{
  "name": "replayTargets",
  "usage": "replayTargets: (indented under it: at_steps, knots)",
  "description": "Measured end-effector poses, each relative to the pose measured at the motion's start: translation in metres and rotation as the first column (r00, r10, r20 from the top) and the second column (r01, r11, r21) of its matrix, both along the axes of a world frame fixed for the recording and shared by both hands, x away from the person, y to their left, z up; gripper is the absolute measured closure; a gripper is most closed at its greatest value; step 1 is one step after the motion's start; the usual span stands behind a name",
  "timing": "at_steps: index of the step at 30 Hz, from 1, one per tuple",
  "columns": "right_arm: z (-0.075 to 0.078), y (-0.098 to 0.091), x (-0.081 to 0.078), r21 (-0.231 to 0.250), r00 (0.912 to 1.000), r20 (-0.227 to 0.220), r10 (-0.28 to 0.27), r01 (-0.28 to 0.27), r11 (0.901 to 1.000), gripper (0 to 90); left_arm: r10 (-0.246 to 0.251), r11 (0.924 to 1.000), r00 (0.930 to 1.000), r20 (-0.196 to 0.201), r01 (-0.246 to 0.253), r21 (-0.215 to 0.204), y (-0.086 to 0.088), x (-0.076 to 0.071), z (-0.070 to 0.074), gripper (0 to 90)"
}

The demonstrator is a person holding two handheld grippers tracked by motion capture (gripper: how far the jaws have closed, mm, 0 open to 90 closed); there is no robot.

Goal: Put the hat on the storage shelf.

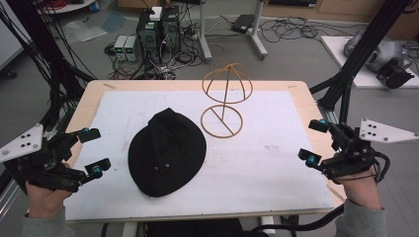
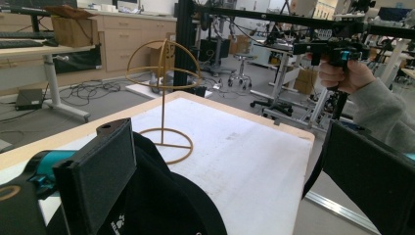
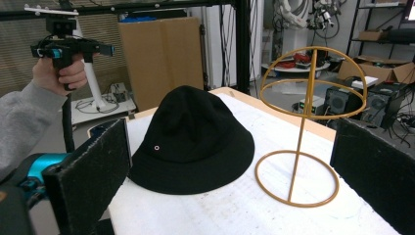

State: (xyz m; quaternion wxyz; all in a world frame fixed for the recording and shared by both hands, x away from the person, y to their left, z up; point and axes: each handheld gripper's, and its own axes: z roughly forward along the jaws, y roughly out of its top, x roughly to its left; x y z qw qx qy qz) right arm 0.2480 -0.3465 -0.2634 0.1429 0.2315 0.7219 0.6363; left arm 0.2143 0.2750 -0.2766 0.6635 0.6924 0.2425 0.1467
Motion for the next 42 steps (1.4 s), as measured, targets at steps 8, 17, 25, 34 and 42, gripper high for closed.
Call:
replayTargets:
  at_steps: [8,17,25,34,42]
  knots:
    - [-0.001,0.001,0.002,-0.001,1.0,0.0,-0.002,0.002,1.0,0.9,0.011,0.9999,0.9999,-0.004,-0.011,0.013,-0.002,-0.001,-0.001,6.1]
    - [-0.003,0.004,0.005,-0.011,0.9999,-0.009,0.008,-0.008,0.9999,0.9,0.032,0.9987,0.9993,-0.019,-0.031,0.04,-0.012,0.005,-0.005,6.1]
    - [-0.006,0.009,0.007,-0.018,0.9996,-0.021,0.021,-0.021,0.9996,0.9,0.055,0.9984,0.9983,-0.021,-0.054,0.018,-0.012,0.007,-0.004,6.1]
    - [-0.009,0.012,0.011,-0.026,0.9993,-0.03,0.02,-0.021,0.9994,0.9,0.043,0.9979,0.998,-0.047,-0.04,0.051,-0.025,0.027,-0.003,6.4]
    - [-0.011,0.009,0.015,-0.019,0.9991,-0.04,0.014,-0.015,0.9997,0.9,0.021,0.9995,0.9976,-0.067,-0.019,0.026,-0.038,0.054,-0.007,6.4]
